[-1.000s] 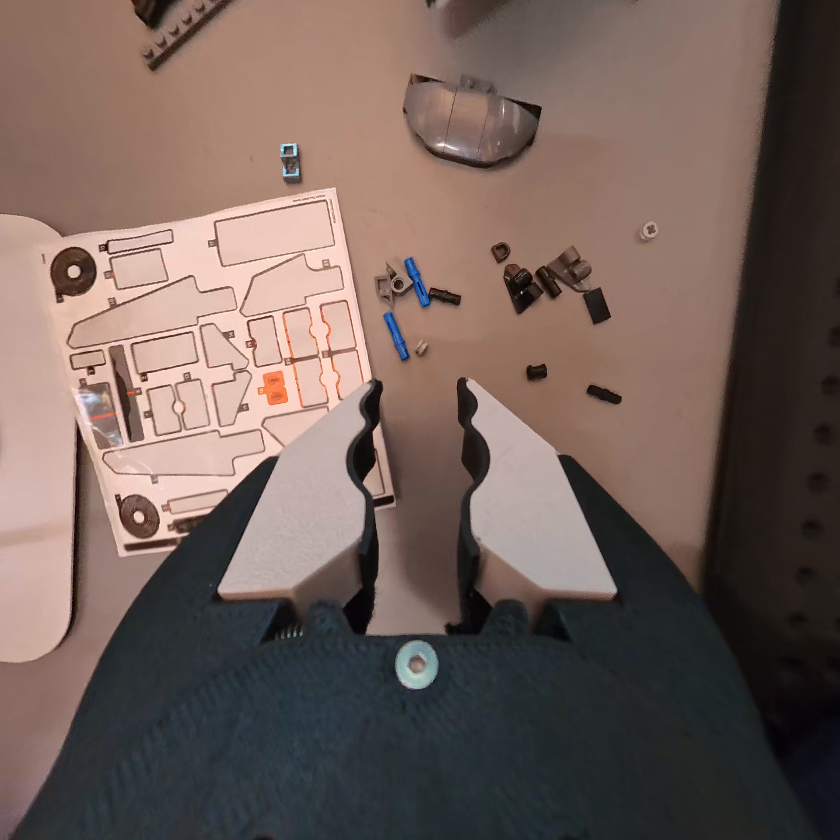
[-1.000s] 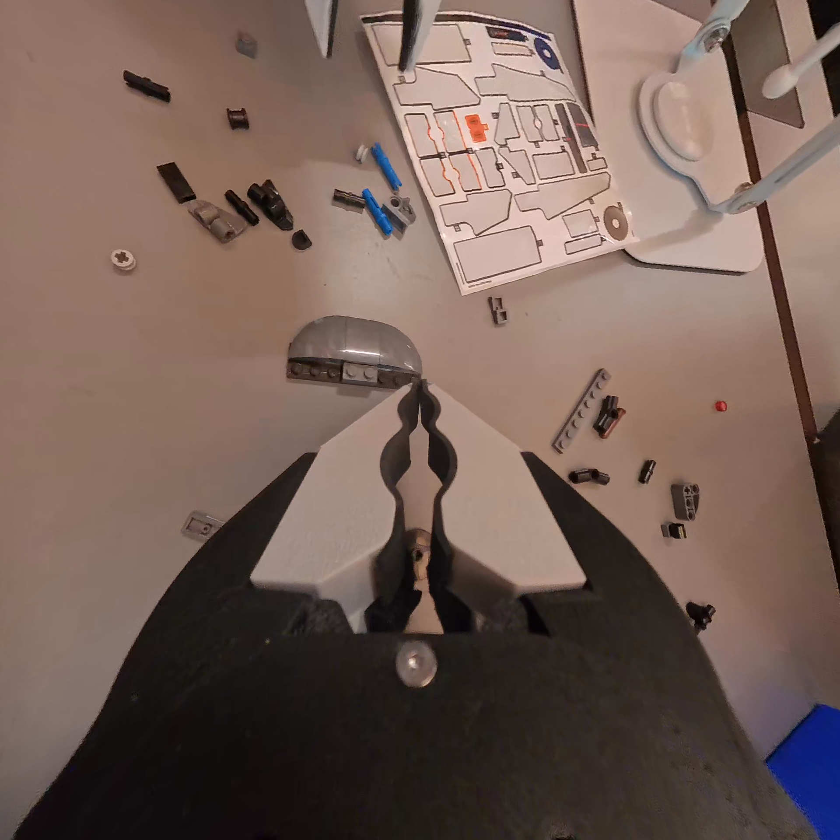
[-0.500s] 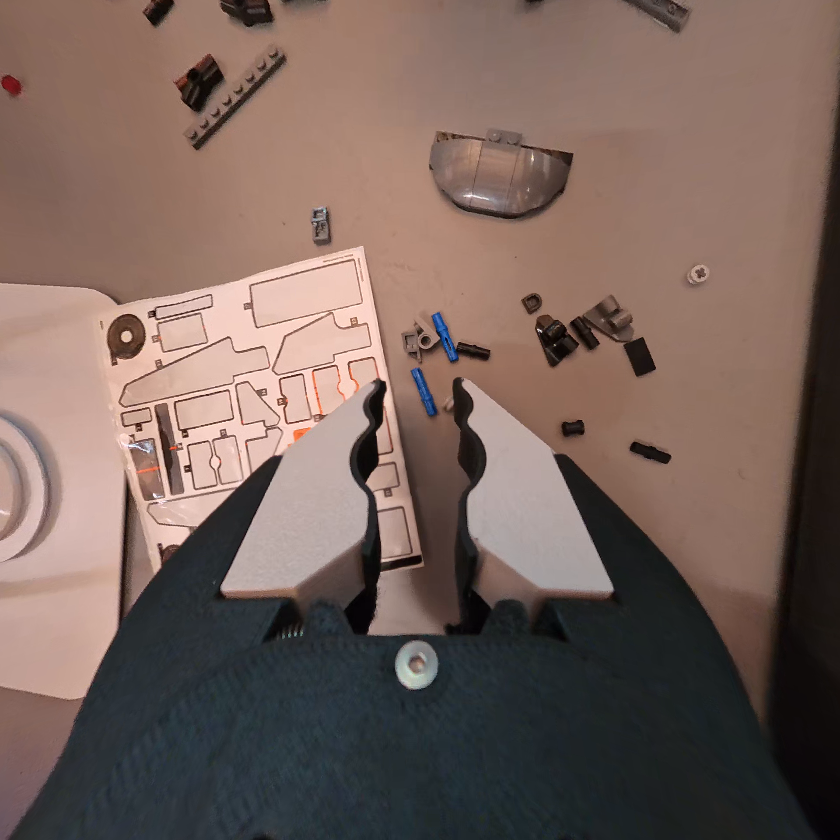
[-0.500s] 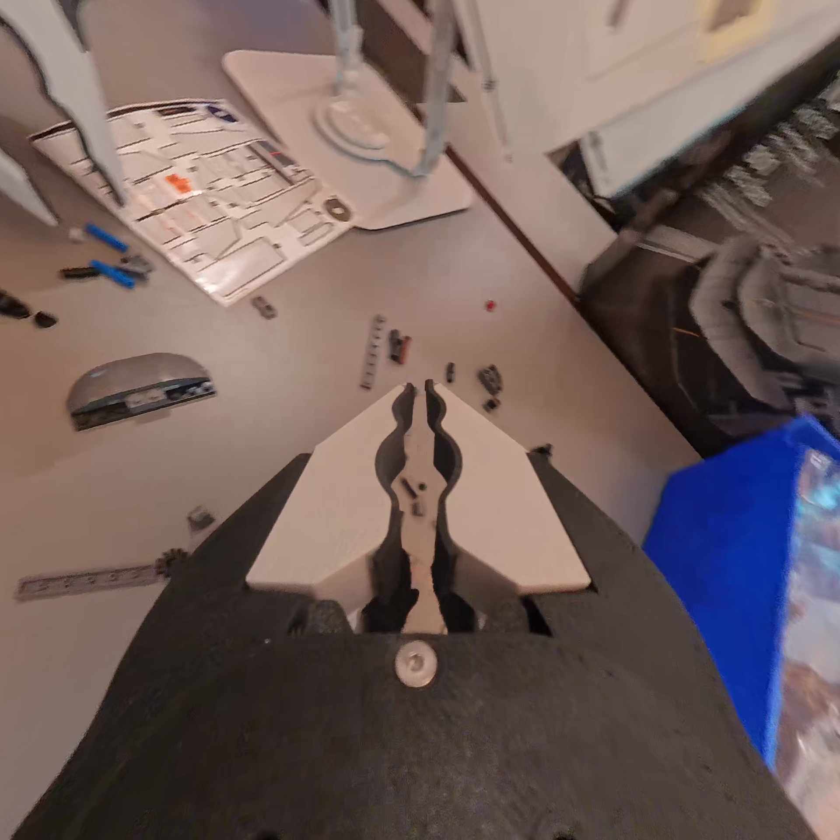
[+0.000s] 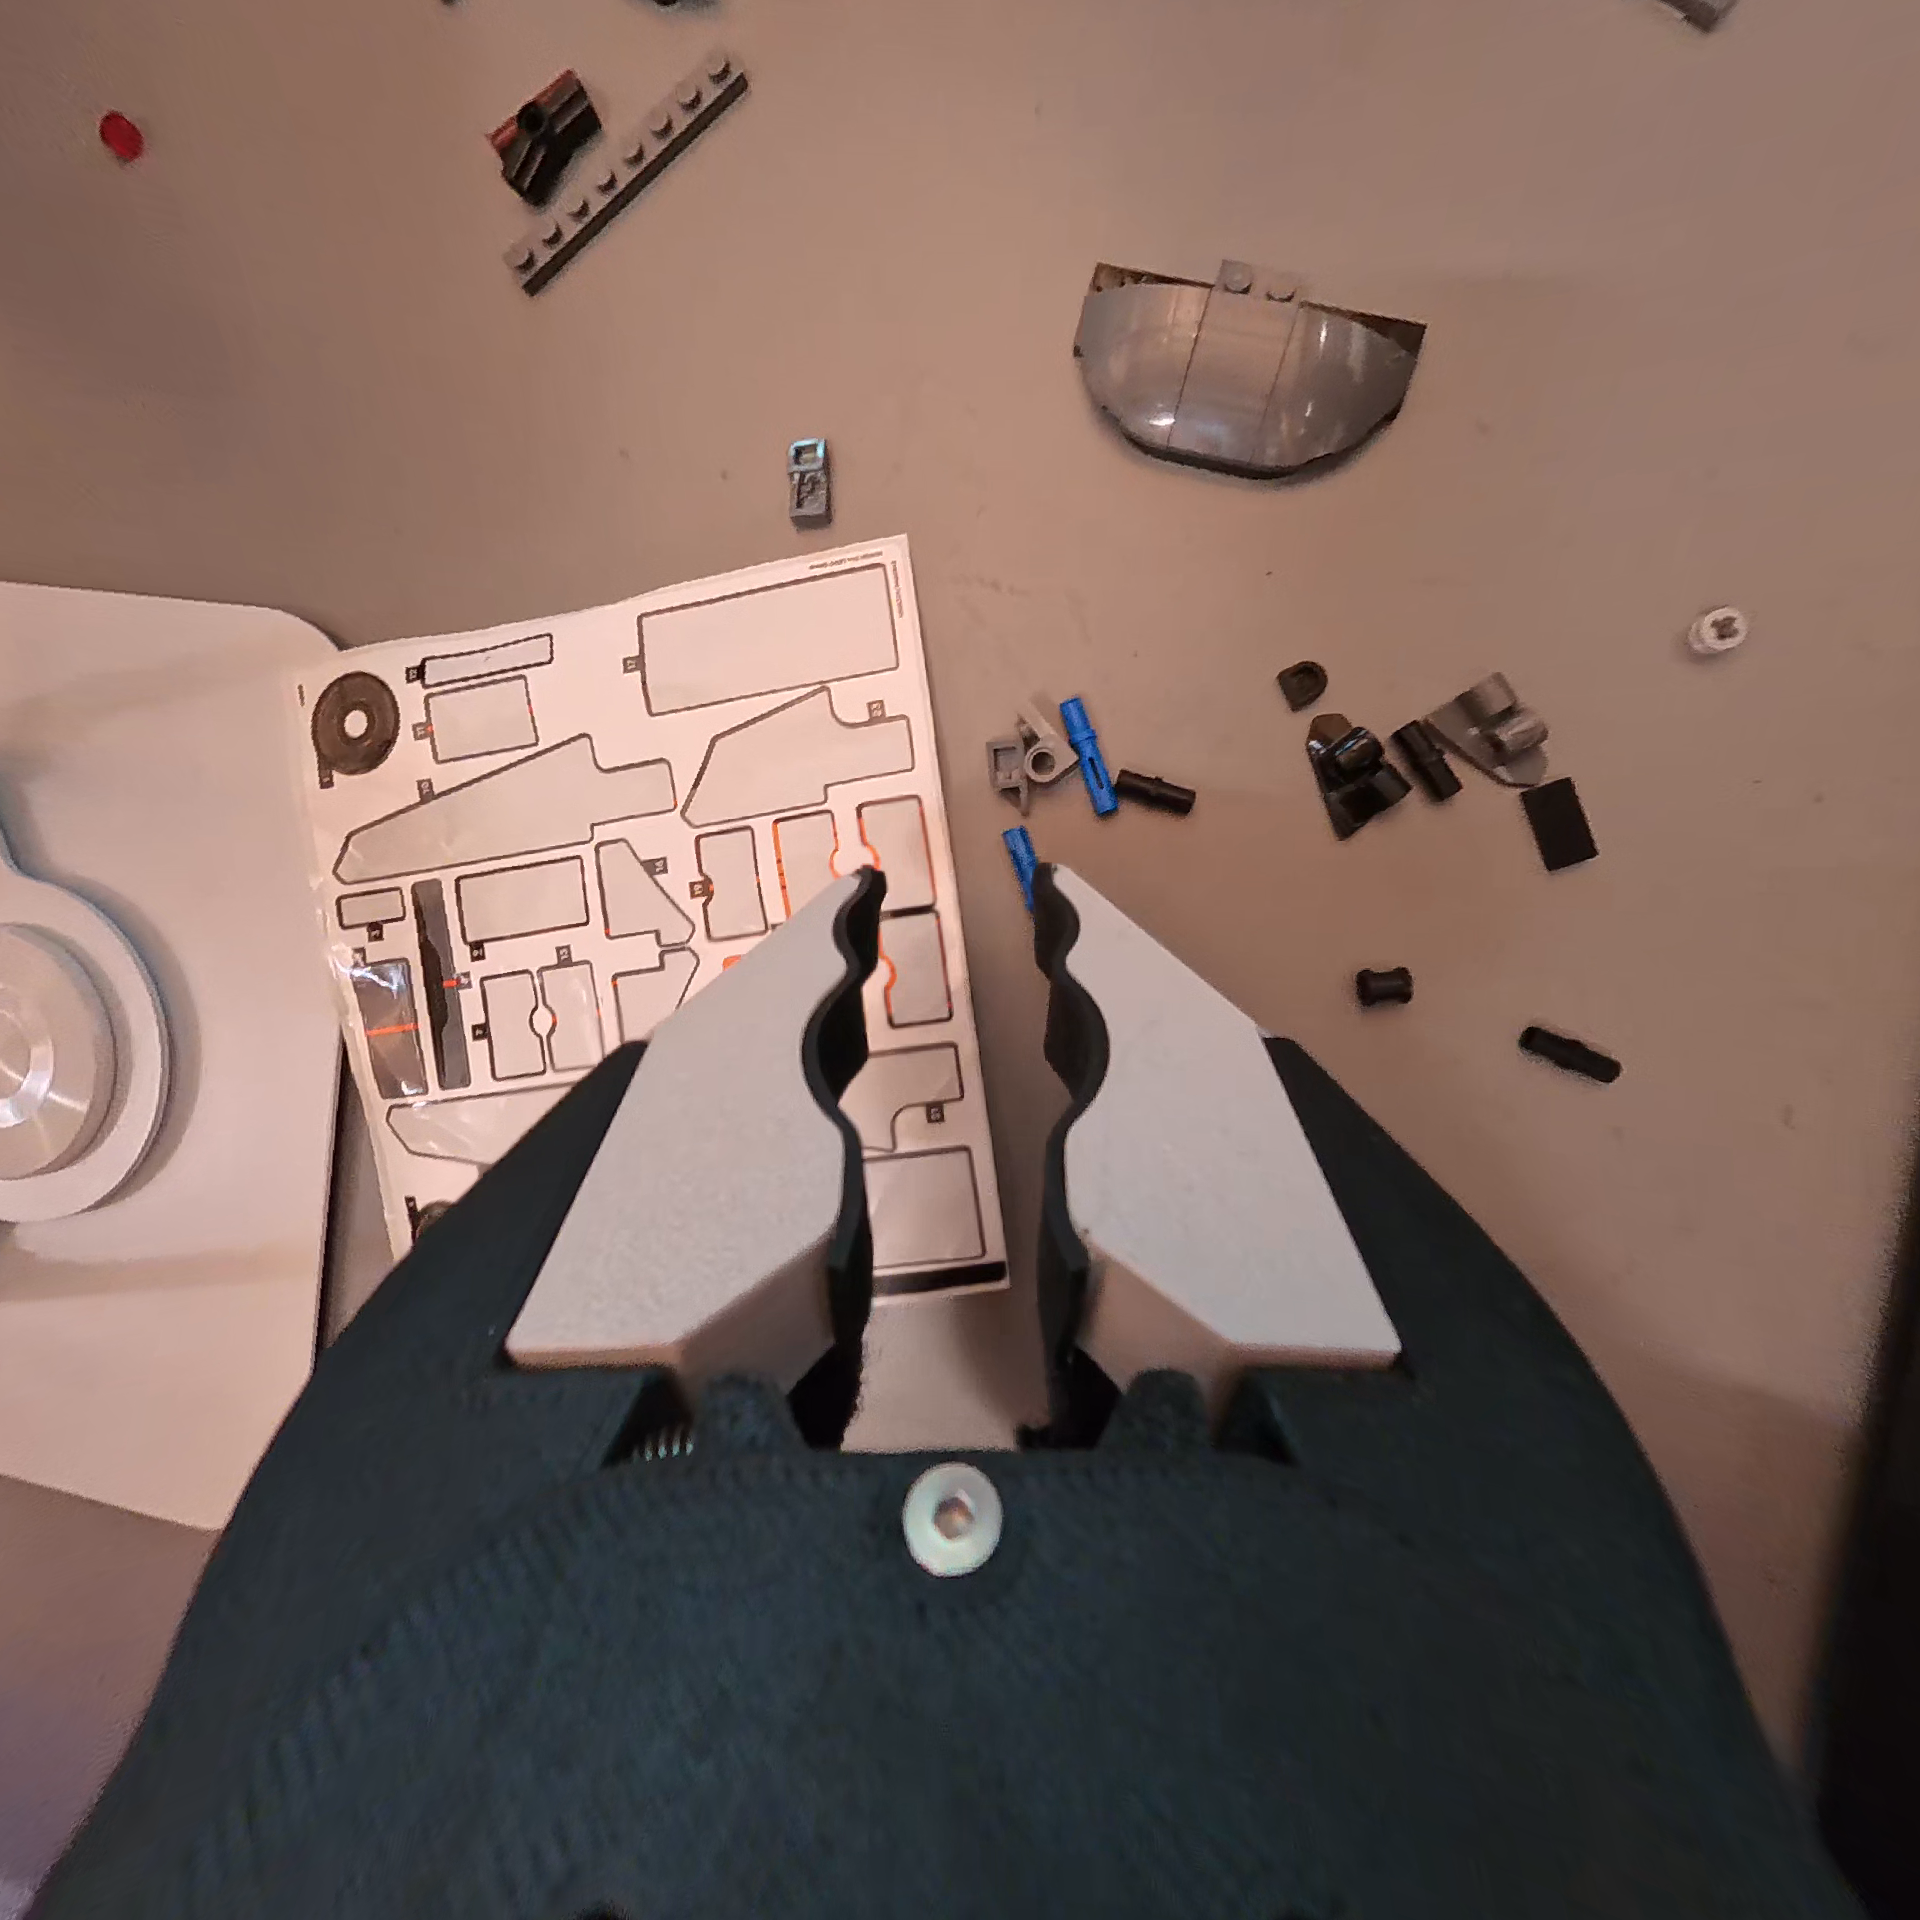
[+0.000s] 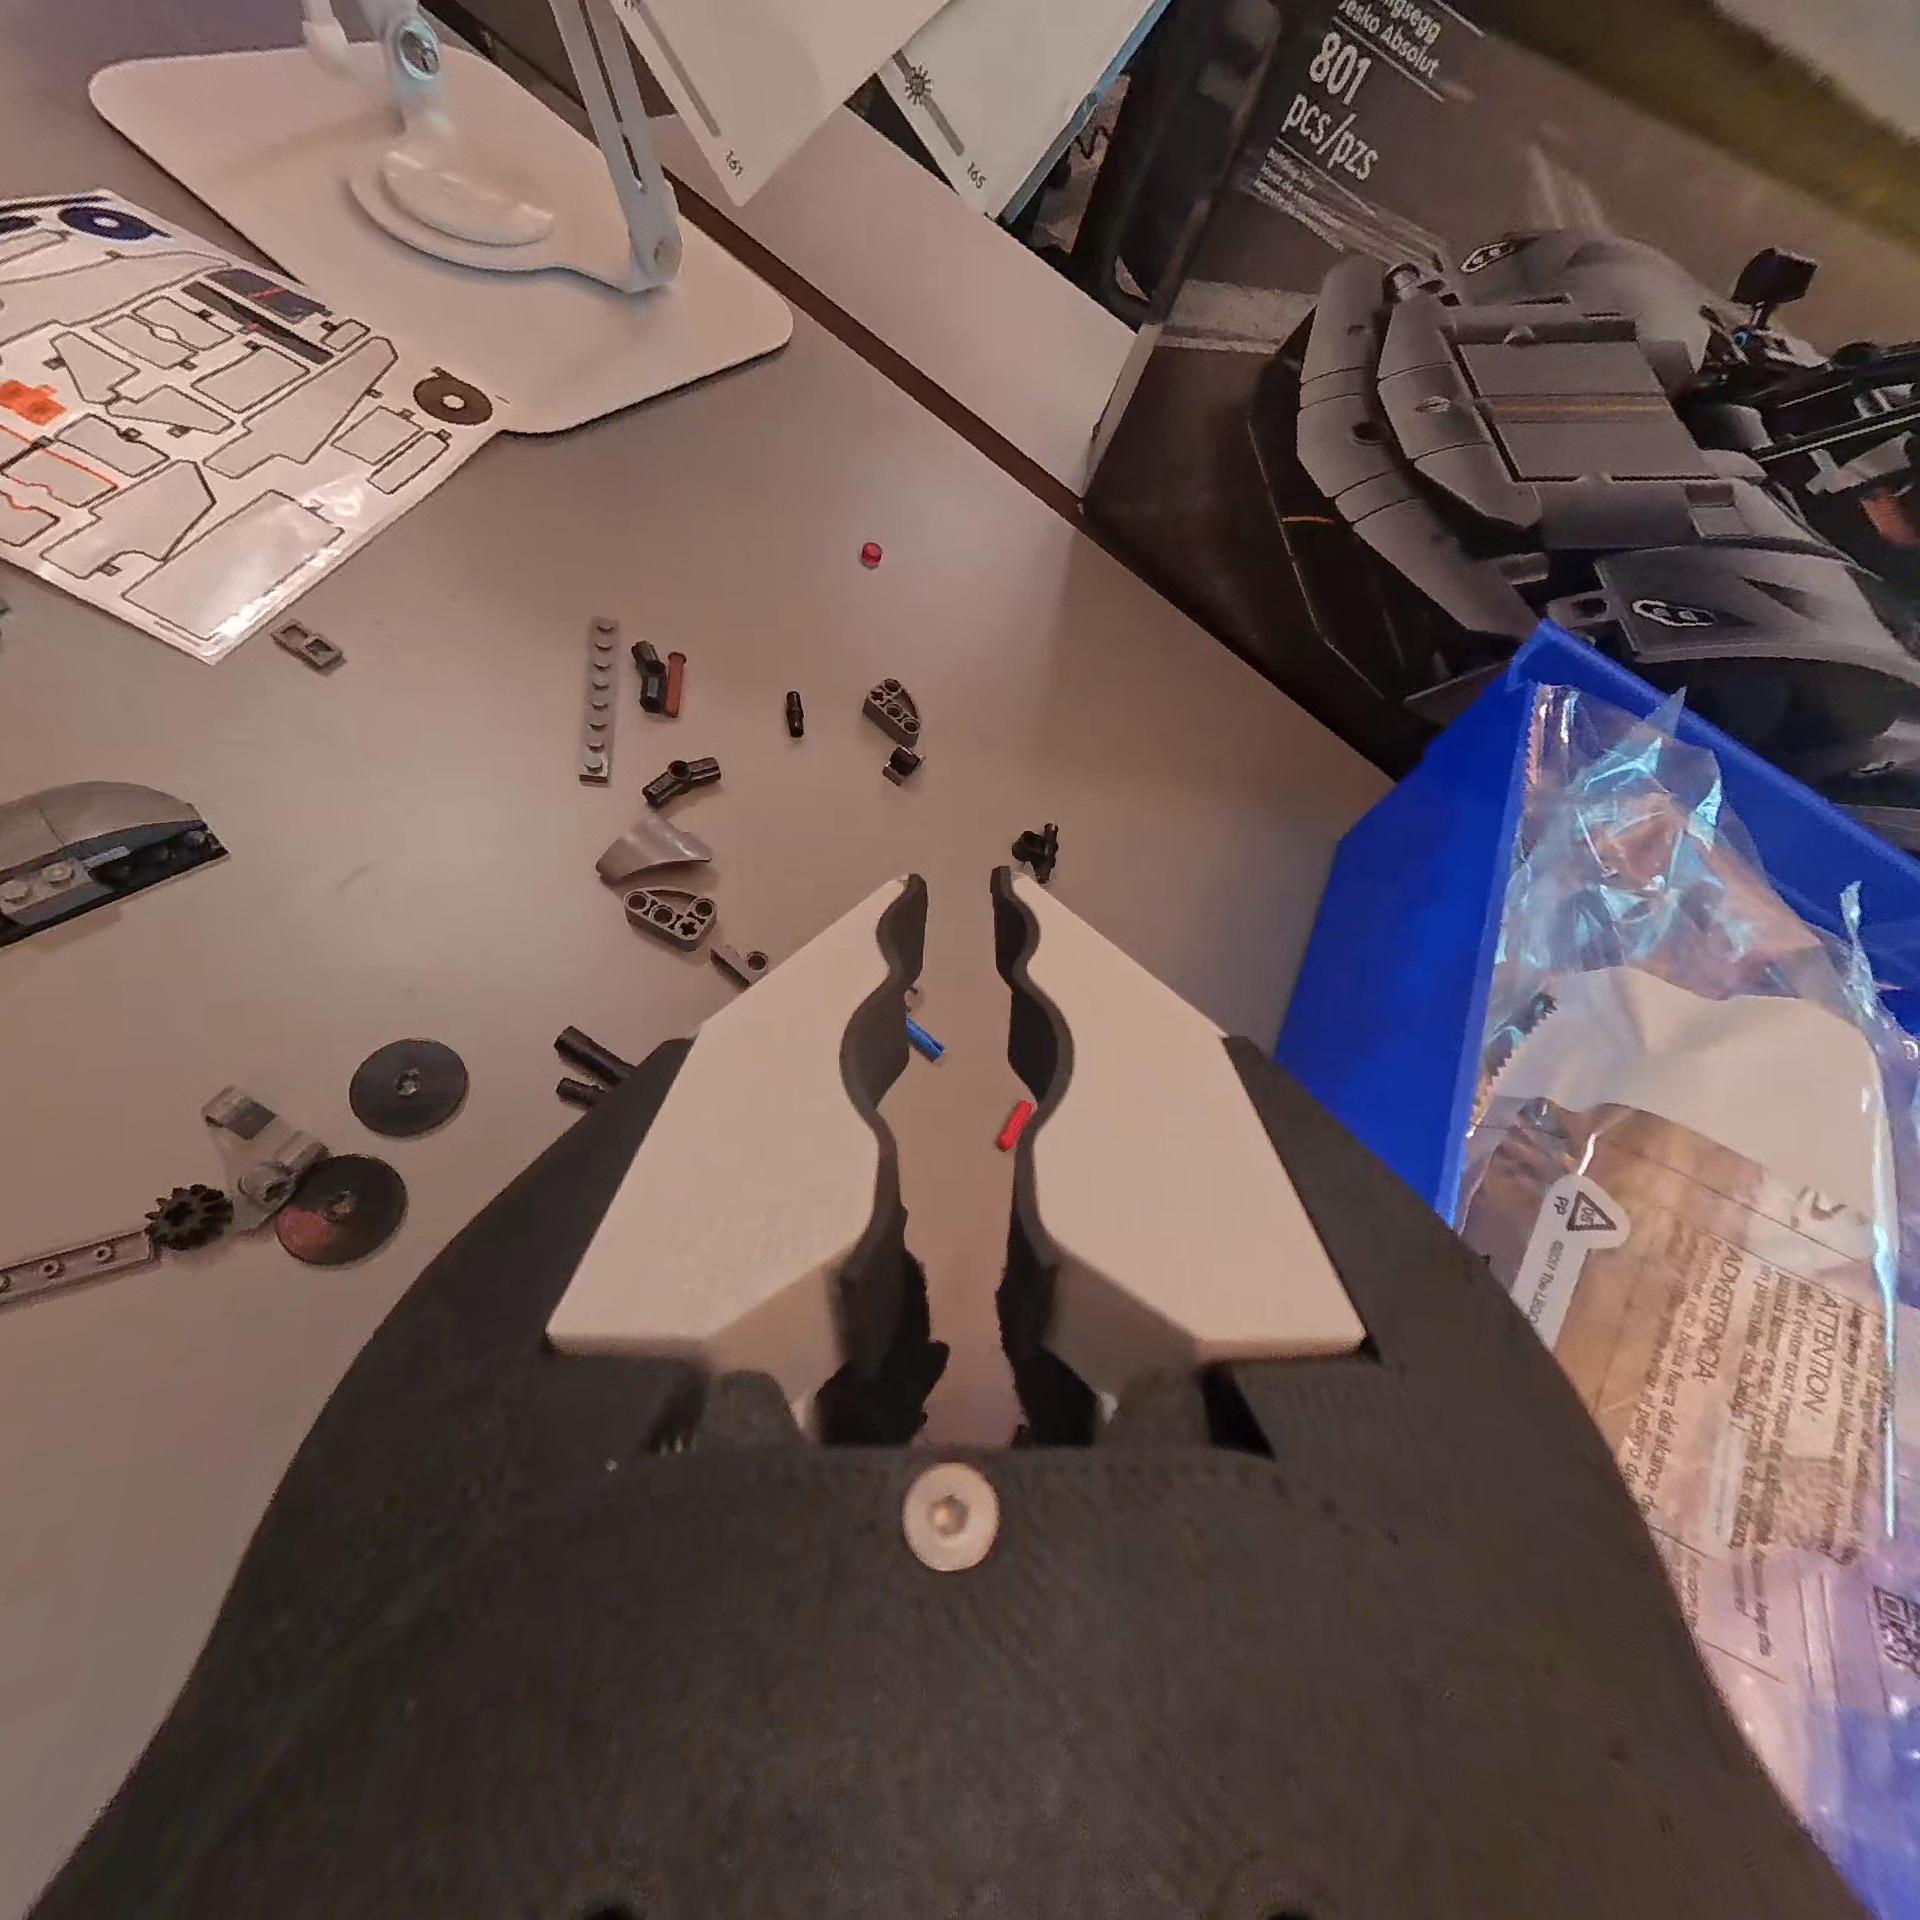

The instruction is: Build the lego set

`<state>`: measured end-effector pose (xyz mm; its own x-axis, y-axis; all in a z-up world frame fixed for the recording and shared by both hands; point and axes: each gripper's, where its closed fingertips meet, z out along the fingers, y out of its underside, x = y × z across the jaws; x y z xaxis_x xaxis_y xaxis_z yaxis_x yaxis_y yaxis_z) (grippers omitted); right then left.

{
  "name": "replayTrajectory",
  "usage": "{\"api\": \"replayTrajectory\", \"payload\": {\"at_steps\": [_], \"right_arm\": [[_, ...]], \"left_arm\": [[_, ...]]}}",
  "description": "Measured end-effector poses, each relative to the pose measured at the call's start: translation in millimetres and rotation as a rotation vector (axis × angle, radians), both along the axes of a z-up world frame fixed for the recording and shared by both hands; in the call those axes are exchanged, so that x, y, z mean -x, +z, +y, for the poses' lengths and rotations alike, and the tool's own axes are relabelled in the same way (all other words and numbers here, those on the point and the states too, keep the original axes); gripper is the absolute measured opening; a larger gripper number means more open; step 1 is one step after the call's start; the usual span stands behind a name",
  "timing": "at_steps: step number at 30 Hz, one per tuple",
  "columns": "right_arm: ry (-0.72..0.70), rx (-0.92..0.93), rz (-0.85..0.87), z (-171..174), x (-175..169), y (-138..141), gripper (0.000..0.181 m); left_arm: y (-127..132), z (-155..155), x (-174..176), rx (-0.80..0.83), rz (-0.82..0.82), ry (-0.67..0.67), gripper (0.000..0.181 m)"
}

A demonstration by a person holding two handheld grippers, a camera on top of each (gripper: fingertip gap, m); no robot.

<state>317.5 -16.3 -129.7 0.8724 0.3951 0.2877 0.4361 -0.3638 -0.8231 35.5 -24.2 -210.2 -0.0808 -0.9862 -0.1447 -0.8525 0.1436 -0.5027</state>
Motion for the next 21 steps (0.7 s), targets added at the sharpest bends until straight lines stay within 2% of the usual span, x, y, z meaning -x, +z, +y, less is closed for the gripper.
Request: {"api": "replayTrajectory", "payload": {"at_steps": [6, 12, 21], "right_arm": [[-0.059, 0.005, 0.02, 1, -12, 0, 0.011], [-0.165, -0.023, 0.114, 2, -36, 9, 0.021], [-0.203, -0.067, 0.137, -2, -47, 19, 0.021]], "left_arm": [[-5, 8, 10, 0.006, 0.033, 0.041, 0.027], [-16, 19, 23, 0.031, 0.081, 0.106, 0.028], [-17, 28, 30, 0.051, 0.08, 0.167, 0.027]]}}
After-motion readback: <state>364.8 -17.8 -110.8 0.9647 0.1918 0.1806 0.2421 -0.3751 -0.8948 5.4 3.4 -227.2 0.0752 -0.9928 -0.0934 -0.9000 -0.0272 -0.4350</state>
